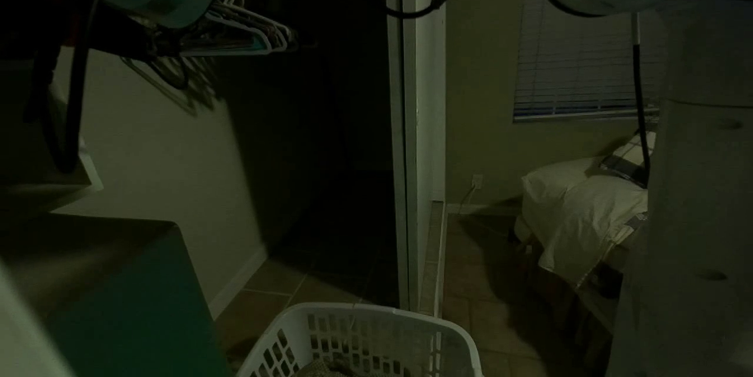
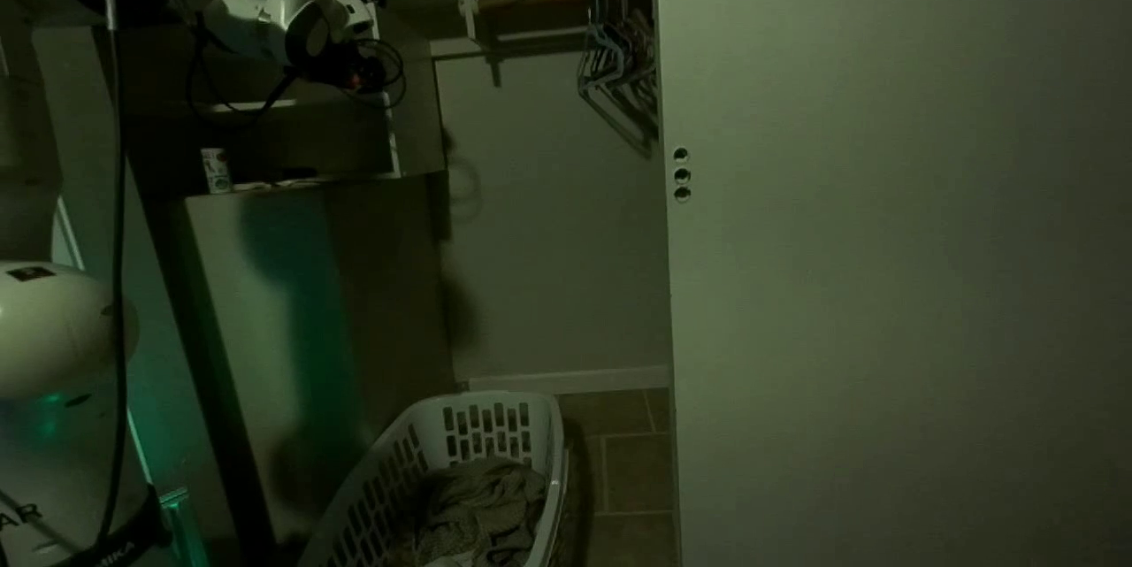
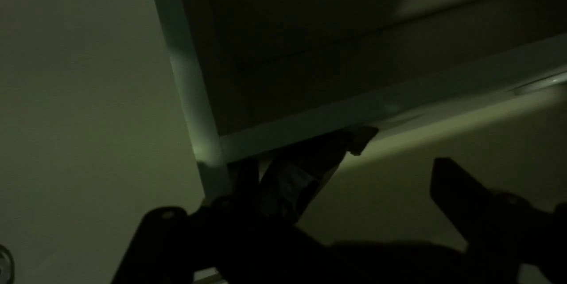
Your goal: Move the black object to the lower shelf
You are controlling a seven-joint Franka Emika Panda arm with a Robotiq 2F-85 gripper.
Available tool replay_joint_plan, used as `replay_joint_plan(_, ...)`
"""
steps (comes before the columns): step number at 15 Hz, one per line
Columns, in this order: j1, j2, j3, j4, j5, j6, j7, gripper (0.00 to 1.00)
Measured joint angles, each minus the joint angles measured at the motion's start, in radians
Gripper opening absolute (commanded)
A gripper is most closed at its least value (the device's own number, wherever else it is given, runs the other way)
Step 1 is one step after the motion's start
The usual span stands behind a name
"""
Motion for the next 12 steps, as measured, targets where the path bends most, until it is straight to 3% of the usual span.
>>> replay_joint_plan(9, 0.009, 0.052, 0.001, 0.058, -0.111, -0.011, 0.125, 1.0)
replay_joint_plan(10, 0.01, 0.056, 0.001, 0.061, -0.124, -0.012, 0.137, 0.75)
replay_joint_plan(12, 0.012, 0.065, 0.0, 0.069, -0.145, -0.014, 0.157, 0.68)
